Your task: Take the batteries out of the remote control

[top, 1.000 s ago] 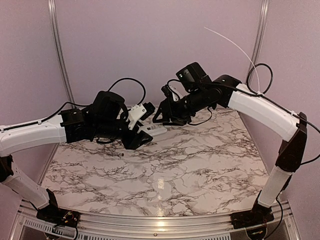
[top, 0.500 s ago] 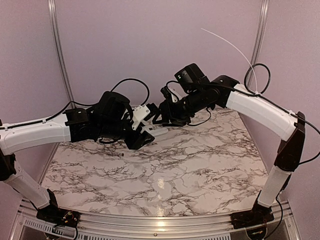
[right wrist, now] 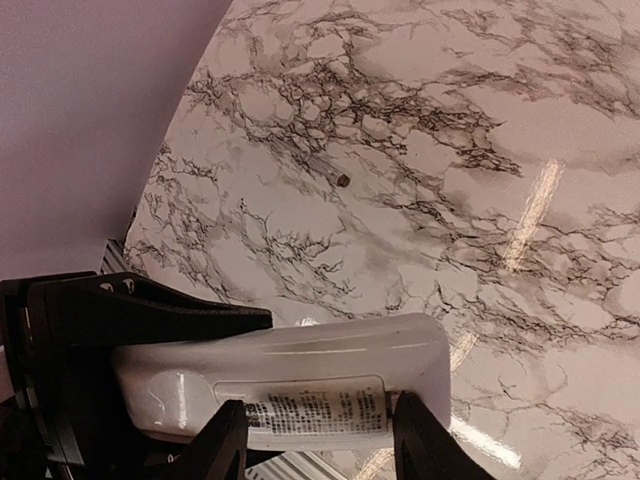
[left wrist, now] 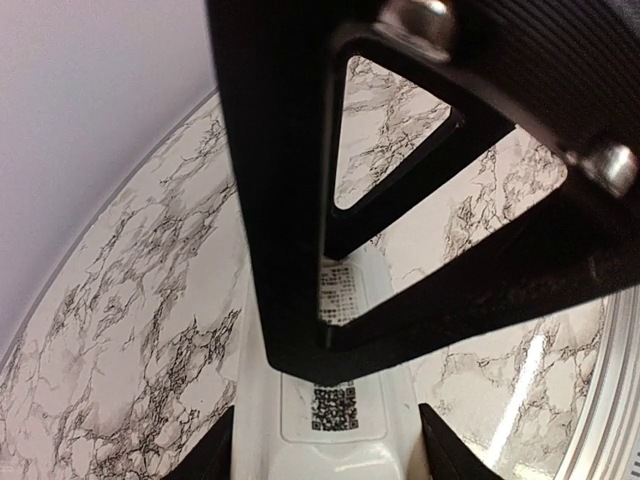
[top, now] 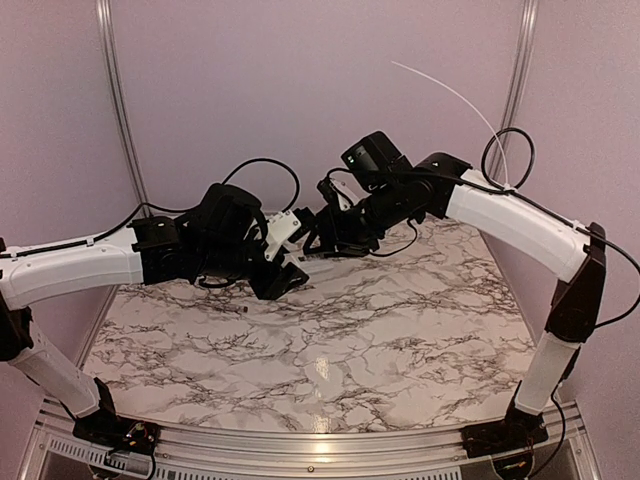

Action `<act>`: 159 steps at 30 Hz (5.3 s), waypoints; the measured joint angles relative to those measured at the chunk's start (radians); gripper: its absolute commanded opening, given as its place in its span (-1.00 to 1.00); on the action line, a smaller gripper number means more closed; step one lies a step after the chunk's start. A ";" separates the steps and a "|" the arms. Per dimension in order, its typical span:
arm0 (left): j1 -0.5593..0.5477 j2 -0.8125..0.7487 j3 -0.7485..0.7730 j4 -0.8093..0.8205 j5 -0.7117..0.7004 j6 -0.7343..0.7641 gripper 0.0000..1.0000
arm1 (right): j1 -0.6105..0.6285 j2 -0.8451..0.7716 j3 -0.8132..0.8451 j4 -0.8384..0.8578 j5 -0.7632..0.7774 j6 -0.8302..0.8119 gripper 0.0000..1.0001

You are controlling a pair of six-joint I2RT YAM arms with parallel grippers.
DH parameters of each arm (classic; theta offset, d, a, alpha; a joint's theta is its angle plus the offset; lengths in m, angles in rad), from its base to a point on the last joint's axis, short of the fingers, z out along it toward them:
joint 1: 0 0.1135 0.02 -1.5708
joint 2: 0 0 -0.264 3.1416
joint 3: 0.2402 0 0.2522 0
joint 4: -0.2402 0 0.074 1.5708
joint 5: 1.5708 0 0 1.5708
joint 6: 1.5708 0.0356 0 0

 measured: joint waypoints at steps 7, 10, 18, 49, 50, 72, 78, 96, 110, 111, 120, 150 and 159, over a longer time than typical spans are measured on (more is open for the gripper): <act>-0.003 0.000 0.000 0.002 0.000 0.000 -1.00 | 0.003 0.004 0.004 -0.009 0.039 0.001 -0.03; -0.005 -0.001 -0.002 0.004 0.000 -0.001 -1.00 | 0.005 0.004 0.004 -0.010 0.041 0.001 -0.03; -0.005 -0.013 -0.019 0.016 -0.003 -0.003 -1.00 | 0.005 0.004 0.000 0.014 0.004 0.014 -0.02; -0.006 -0.146 -0.150 0.087 -0.018 0.009 -1.00 | -0.012 -0.097 -0.200 0.300 -0.179 0.156 -0.04; -0.006 -0.147 -0.152 0.090 -0.017 0.009 -1.00 | -0.012 -0.099 -0.205 0.307 -0.180 0.159 -0.04; -0.006 -0.211 -0.197 0.138 -0.006 0.031 -1.00 | -0.012 -0.156 -0.274 0.427 -0.235 0.211 -0.05; -0.006 -0.213 -0.205 0.146 -0.007 0.032 -1.00 | -0.013 -0.159 -0.284 0.441 -0.242 0.215 -0.05; -0.006 -0.224 -0.216 0.159 -0.007 0.035 -1.00 | -0.018 -0.160 -0.287 0.462 -0.269 0.219 -0.05; -0.006 -0.224 -0.218 0.167 0.009 0.049 -1.00 | -0.026 -0.203 -0.356 0.539 -0.302 0.243 -0.05; -0.006 -0.224 -0.218 0.170 0.010 0.050 -1.00 | -0.027 -0.208 -0.364 0.552 -0.306 0.248 -0.05; -0.008 -0.224 -0.230 0.190 0.024 0.050 -1.00 | -0.040 -0.262 -0.470 0.680 -0.355 0.301 -0.05; -0.008 -0.229 -0.242 0.192 0.014 0.050 -1.00 | -0.048 -0.276 -0.500 0.827 -0.483 0.350 -0.05; -0.008 -0.227 -0.238 0.276 -0.020 0.050 -1.00 | -0.032 -0.276 -0.532 0.787 -0.515 0.354 -0.05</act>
